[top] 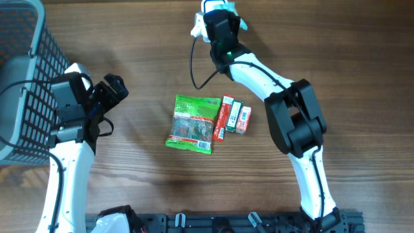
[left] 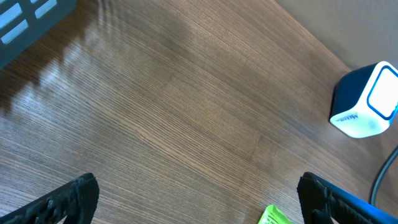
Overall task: Scan the item barcode
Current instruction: 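Hold the wipes pack over the scanner window with the right gripper, then move the wipes pack right and release it on the table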
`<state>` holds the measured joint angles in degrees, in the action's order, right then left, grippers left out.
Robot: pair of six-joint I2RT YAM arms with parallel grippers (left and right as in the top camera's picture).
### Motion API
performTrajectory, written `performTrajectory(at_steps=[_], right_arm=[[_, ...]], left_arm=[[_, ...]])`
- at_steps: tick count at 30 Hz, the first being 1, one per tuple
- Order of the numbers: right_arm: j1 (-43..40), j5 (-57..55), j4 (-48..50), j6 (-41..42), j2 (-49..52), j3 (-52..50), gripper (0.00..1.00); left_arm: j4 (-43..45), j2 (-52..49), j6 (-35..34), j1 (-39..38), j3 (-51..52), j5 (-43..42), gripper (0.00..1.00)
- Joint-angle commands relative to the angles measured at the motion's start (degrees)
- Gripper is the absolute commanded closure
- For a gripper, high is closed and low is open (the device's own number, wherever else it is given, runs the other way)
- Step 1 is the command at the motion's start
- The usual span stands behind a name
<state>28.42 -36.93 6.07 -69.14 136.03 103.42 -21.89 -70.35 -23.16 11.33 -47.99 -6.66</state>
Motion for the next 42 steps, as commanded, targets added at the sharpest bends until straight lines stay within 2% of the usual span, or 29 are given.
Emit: performTrajectory(at_steps=[1, 7, 11, 17, 19, 23, 29, 30, 31, 32, 33, 34, 42], right_arm=[[0.0, -0.9, -1.6, 10.6, -3.4, 0.8, 0.96], [-1.4, 7.4, -19.3, 27.5, -17.1, 0.8, 0.96], [-4.3, 10.2, -37.7, 37.9, -27.0, 0.8, 0.96], [-16.1, 24.5, -66.0, 52.2, -32.7, 0.7, 0.96], [-21.0, 26.4, -71.8, 56.1, -32.4, -0.7, 0.96], [-30.1, 32.2, -71.7, 57.7, -32.2, -8.5, 0.96], [-40.2, 36.0, -60.5, 59.2, -32.1, -22.7, 0.93], [-41.4, 36.0, -58.3, 60.3, -32.1, -24.3, 0.76], [-42.3, 36.0, -56.5, 60.7, -32.1, -25.5, 0.40], [-43.0, 36.0, -55.4, 60.7, -32.1, -26.5, 0.10], [-43.6, 36.0, -55.0, 60.5, -32.1, -27.0, 0.03], [-43.9, 36.0, -54.9, 60.5, -32.1, -27.0, 0.00], [-43.8, 32.9, -57.5, 64.5, -37.3, -24.1, 0.00]], left_arm=[[0.2, -0.3, 0.9, 0.2, -0.4, 0.8, 0.00], [0.2, -0.3, 0.9, 0.2, -0.4, 0.8, 0.00], [0.2, -0.3, 0.9, 0.2, -0.4, 0.8, 0.00], [0.2, -0.3, 0.9, 0.2, -0.4, 0.8, 0.00], [0.2, -0.3, 0.9, 0.2, -0.4, 0.8, 0.00], [0.2, -0.3, 0.9, 0.2, -0.4, 0.8, 0.00], [0.2, -0.3, 0.9, 0.2, -0.4, 0.8, 0.00], [0.2, -0.3, 0.9, 0.2, -0.4, 0.8, 0.00], [0.2, -0.3, 0.9, 0.2, -0.4, 0.8, 0.00], [0.2, -0.3, 0.9, 0.2, -0.4, 0.8, 0.00], [0.2, -0.3, 0.9, 0.2, -0.4, 0.8, 0.00], [0.2, -0.3, 0.9, 0.2, -0.4, 0.8, 0.00], [0.2, -0.3, 0.9, 0.2, -0.4, 0.8, 0.00]])
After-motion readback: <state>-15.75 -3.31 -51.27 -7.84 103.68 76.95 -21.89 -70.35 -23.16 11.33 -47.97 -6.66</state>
